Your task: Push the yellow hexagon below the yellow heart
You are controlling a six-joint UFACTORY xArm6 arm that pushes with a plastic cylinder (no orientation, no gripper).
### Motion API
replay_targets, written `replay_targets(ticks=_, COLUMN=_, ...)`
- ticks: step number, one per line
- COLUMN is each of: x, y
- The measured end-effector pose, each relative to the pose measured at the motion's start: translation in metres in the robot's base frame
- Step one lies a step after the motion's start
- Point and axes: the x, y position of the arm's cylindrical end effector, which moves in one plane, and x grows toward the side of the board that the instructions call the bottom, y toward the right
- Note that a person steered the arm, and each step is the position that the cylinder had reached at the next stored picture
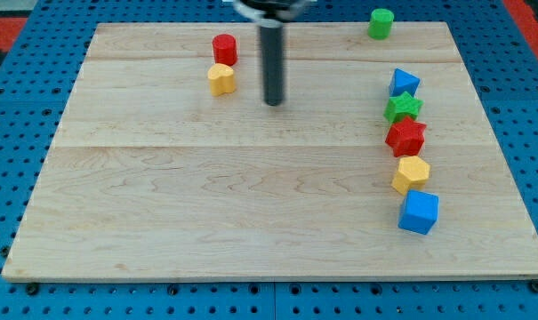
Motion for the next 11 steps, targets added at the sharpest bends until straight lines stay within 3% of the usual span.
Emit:
replay_targets(ticks=2, x=0.176, y=0.062)
replay_targets(ticks=3, x=0.228, y=0.149)
replay_targets(ticks=4, x=0.211, y=0.246)
replay_targets(ticks=6, x=0.14, y=0.22)
replay_targets(ticks=8, x=0.135, y=0.056)
replay_targets(ticks=9, x=0.101, y=0.054)
replay_targets(ticks=10, x=0.127, y=0.066)
replay_targets(ticks=11, x=0.112, y=0.089)
